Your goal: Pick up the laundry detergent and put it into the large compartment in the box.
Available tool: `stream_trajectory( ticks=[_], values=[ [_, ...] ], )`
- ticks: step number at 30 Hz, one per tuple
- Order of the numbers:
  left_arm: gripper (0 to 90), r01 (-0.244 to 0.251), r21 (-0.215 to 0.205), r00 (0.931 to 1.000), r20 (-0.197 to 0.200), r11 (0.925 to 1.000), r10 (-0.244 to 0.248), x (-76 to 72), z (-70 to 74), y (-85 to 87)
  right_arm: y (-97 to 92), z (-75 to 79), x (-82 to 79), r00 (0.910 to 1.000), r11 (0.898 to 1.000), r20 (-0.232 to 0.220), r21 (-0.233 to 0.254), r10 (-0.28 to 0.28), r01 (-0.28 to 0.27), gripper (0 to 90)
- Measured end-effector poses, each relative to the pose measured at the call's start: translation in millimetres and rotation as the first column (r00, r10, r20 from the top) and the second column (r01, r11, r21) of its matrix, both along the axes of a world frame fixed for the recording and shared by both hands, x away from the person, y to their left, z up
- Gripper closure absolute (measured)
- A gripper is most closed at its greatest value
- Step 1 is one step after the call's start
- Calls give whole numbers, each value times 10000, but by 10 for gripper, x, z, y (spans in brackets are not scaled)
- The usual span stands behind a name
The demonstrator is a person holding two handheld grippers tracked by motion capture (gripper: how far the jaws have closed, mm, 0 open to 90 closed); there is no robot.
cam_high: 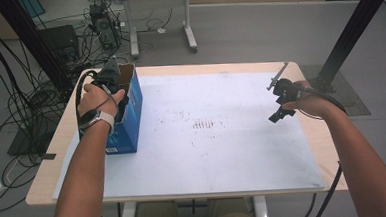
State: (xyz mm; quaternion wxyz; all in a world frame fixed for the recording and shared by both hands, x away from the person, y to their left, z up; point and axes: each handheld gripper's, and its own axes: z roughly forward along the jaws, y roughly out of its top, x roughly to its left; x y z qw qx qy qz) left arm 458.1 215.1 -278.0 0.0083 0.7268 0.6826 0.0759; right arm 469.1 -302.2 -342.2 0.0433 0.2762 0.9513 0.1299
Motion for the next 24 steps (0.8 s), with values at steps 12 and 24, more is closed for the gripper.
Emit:
stream_trajectory(
  ticks=[12, 24],
  values=[
    [380, -20, -39, 10000, 21, 10000, 20, -4, -2, 8, 18, 1, -2, 10000, 10000, 15, 6, 34, -34, 98],
    [379, 25, -27, 10000, 13, 10000, -25, -6, -2, 10, 7, -1, -12, 10000, 10000, 27, 13, -17, 17, 98]
  ],
)
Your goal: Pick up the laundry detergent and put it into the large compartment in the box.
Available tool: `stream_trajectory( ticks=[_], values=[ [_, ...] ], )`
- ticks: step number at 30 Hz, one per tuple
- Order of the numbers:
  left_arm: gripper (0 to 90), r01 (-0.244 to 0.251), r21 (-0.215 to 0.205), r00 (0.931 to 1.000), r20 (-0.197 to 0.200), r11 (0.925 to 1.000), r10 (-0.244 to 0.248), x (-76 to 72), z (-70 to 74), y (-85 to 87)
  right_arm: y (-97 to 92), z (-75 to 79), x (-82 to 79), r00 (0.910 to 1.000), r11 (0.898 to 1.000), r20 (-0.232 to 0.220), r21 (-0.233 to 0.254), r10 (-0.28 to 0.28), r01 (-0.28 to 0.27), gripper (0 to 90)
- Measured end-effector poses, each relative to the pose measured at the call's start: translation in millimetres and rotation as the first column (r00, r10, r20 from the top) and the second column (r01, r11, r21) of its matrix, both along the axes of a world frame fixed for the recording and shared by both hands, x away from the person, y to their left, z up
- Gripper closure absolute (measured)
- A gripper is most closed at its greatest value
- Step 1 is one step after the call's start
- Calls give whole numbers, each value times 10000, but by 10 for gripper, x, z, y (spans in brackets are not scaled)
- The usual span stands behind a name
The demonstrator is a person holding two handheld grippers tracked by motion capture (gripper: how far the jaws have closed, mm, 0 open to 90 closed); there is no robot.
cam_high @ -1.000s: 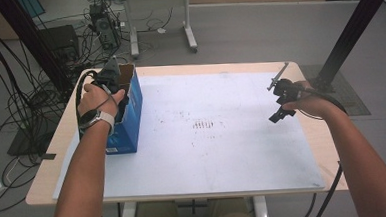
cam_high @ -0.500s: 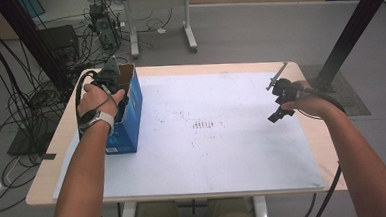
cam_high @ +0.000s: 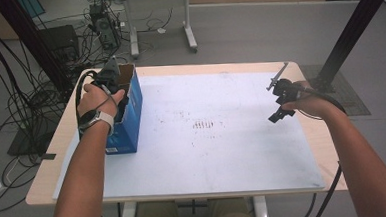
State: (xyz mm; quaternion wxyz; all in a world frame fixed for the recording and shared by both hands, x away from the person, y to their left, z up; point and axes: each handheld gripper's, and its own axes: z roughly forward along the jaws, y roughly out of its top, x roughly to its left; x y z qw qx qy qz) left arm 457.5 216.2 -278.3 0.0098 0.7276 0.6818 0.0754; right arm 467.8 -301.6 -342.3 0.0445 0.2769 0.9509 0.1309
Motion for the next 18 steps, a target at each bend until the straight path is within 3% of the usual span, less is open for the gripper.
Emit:
stream_trajectory(
  ticks=[18],
  values=[
    [379, -34, -34, 10000, -13, 10000, 34, -7, -1, 6, -18, 18, -27, 10000, 10000, 76, 78, -40, 40, 98]
  ],
)
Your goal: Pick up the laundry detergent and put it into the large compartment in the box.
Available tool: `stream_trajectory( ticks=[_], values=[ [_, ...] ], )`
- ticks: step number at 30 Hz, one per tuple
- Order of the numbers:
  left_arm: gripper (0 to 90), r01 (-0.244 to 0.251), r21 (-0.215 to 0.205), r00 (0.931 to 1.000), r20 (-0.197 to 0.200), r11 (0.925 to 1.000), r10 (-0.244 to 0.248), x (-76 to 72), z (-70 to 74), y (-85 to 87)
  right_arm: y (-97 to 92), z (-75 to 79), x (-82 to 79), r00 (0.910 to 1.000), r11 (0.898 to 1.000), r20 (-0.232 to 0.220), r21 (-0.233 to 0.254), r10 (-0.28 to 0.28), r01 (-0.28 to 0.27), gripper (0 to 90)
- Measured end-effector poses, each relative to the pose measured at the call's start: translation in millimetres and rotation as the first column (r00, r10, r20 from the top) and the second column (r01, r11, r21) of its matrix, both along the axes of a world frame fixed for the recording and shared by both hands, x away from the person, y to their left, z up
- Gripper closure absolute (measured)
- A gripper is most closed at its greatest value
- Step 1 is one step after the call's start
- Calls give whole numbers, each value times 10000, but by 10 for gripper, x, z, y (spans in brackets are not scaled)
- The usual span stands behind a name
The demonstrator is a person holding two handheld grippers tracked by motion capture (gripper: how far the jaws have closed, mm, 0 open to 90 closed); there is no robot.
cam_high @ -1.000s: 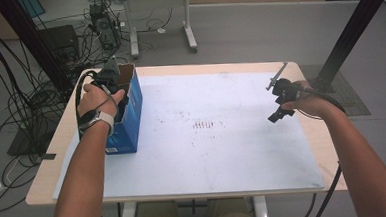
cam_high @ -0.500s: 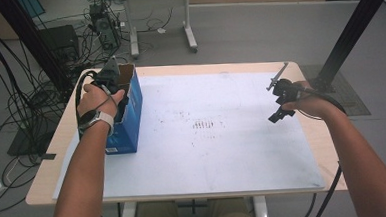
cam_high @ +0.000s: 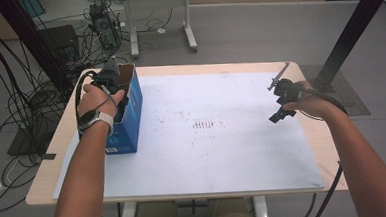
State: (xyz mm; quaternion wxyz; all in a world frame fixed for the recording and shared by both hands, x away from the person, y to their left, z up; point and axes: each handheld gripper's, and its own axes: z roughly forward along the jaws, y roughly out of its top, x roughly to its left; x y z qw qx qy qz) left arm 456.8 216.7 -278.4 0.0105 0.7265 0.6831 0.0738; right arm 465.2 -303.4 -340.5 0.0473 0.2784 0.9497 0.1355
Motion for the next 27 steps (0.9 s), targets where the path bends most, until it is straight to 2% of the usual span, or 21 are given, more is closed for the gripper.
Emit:
stream_trajectory(
  ticks=[27],
  values=[
    [378, 58, -11, 10000, -56, 10000, -58, -7, 1, 7, 21, 60, -26, 9999, 10000, 124, 2, 52, -52, 98]
  ],
)
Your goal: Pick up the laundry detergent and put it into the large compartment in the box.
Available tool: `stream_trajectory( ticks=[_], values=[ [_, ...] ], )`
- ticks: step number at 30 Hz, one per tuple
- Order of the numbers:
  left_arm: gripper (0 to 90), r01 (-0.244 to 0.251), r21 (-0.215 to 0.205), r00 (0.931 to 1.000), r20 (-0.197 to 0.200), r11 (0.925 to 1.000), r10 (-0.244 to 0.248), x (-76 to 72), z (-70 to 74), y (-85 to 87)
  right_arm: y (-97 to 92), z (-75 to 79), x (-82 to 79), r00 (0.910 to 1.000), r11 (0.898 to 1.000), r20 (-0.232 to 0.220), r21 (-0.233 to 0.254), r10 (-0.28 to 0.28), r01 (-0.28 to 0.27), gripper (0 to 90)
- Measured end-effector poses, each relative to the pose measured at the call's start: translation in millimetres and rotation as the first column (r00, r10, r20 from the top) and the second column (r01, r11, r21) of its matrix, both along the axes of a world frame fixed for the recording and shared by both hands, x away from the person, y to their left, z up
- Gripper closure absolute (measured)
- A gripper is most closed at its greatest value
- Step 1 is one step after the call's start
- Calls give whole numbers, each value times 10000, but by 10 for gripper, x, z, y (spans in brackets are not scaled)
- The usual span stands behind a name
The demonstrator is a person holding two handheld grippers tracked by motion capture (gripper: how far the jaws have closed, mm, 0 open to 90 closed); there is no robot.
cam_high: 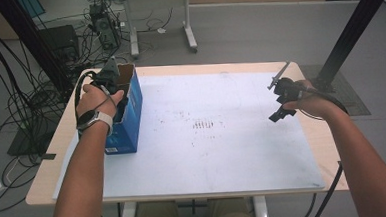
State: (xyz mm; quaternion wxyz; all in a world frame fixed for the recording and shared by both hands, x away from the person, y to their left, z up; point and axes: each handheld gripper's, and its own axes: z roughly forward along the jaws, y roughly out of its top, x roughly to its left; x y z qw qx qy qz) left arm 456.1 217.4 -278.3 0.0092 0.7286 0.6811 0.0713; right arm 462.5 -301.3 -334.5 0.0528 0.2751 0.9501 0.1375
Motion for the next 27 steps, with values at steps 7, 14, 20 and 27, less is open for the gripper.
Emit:
stream_trajectory(
  ticks=[7, 14, 20, 27],
  values=[
    [378, 30, 34, 10000, -8, 10000, -30, -1, 0, -8, -15, -4, 0, 10000, 10000, -10, 9, -29, 29, 98],
    [378, 37, 35, 10000, -9, 10000, -37, -1, 0, -8, -11, -1, 4, 10000, 10000, 18, 20, -8, 8, 98],
    [378, 16, 42, 10000, 12, 10000, -16, -6, 0, -11, 0, 4, 3, 10000, 10000, 17, 4, 20, -20, 98],
    [378, 12, 46, 10000, 2, 10000, -12, -5, 0, -12, -13, 3, -5, 10000, 10000, 8, 25, -16, 16, 98]
  ],
)
